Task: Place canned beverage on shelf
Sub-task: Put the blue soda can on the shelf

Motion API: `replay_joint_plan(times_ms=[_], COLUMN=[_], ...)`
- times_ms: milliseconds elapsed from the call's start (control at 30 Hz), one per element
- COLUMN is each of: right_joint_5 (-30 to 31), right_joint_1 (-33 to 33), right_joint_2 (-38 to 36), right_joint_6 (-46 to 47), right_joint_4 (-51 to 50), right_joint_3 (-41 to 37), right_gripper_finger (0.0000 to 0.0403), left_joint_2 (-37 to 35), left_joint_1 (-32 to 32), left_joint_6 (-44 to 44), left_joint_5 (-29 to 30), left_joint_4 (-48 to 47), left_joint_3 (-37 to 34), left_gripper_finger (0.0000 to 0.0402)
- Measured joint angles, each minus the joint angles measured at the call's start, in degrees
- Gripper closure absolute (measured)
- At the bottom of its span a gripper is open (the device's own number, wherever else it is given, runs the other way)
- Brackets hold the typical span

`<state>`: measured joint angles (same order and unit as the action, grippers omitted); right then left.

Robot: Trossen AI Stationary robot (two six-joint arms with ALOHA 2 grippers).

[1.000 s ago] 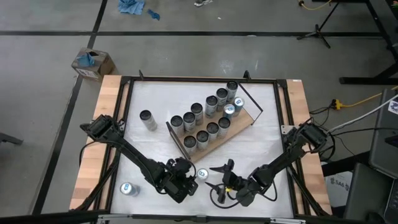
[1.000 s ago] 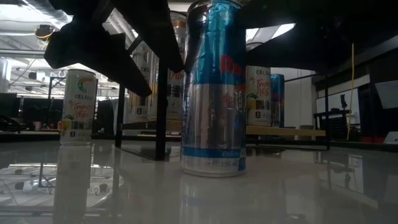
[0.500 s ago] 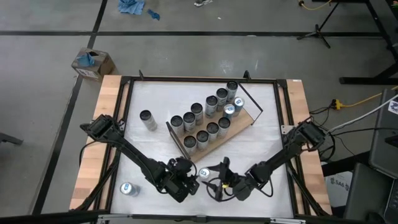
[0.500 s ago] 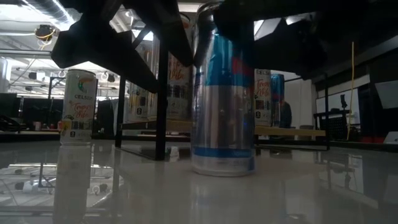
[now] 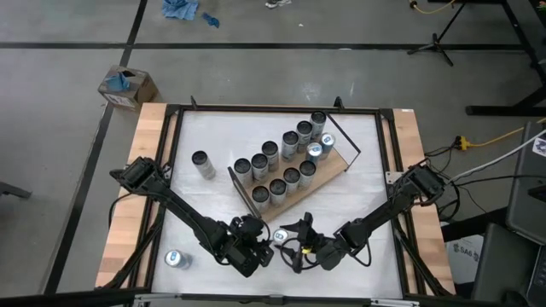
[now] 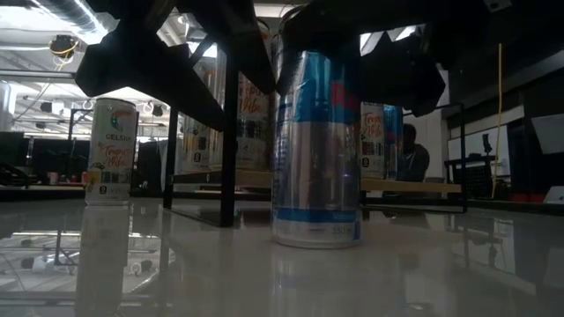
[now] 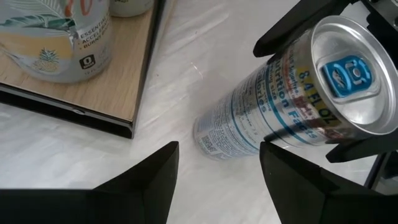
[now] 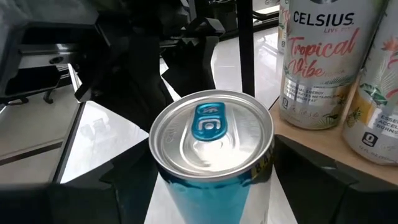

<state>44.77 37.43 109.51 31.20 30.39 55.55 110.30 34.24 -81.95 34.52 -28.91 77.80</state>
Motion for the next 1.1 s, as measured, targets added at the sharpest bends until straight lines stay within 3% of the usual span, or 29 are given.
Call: replay_joint_plan(times_ms=[333,600,900,1100], right_joint_5=[0.23,3.10,3.65,7.31], right_joint_1=[0.02,0.52,2.07,2.93], right_joint_2=[0.00,-1.39,-11.88,-21.69], right_joint_6=[-0.17,-1.41,3.50,7.36], right_joint_4=[-0.11,-3.19,-21.53,-38.25], right_joint_3=[0.00,-0.04,-0.07,-0.06], right_gripper_finger=[0.0189,0.0184,0.0186,0.0187], left_joint_2=[0.01,0.00,0.01,0.00], left_joint_1=[0.00,0.31,0.34,0.37], left_joint_6=[0.01,0.00,0.00,0.02], left_joint_5=[-0.02,-0.04,-0.87,-0.90], left_joint_4=[-0.02,-0.03,-0.04,-0.11], left_joint_3=[0.00,0.02,0.02,0.02], left_gripper_finger=[0.0179,0.0179,0.0179,0.0179])
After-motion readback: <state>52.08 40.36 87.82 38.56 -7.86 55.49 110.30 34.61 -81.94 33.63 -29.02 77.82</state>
